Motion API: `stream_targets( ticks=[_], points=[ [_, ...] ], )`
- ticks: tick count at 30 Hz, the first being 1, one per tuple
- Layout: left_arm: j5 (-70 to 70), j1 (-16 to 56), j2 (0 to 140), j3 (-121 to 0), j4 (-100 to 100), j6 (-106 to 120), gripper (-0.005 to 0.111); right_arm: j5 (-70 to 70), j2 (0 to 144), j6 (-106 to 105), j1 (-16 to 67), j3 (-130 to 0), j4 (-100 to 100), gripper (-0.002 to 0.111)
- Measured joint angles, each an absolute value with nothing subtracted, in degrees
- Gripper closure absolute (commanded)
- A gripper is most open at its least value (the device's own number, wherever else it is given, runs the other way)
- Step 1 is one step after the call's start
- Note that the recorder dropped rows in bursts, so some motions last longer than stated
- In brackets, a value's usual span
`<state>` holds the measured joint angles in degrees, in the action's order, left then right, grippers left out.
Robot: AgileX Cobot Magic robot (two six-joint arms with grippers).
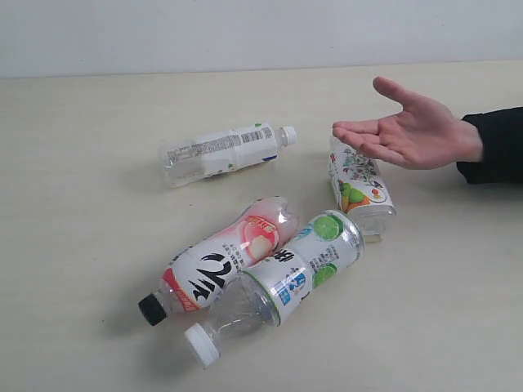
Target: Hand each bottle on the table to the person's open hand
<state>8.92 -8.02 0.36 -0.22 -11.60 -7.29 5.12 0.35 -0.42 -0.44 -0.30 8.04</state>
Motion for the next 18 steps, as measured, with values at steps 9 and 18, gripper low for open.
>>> stream_targets(
  ticks=[9, 18],
  points=[
    [8.92, -8.02, 0.36, -0.22, -11.60, -7.29, 0.097, 5.00, 0.35, 9.91, -0.44, -0.30, 12.76, 0.108],
    [8.92, -8.02, 0.36, -0.22, -11.60, -7.29, 0.097, -3.77, 0.35, 15.42, -0.44, -0.30, 23.09, 0.108]
  ],
)
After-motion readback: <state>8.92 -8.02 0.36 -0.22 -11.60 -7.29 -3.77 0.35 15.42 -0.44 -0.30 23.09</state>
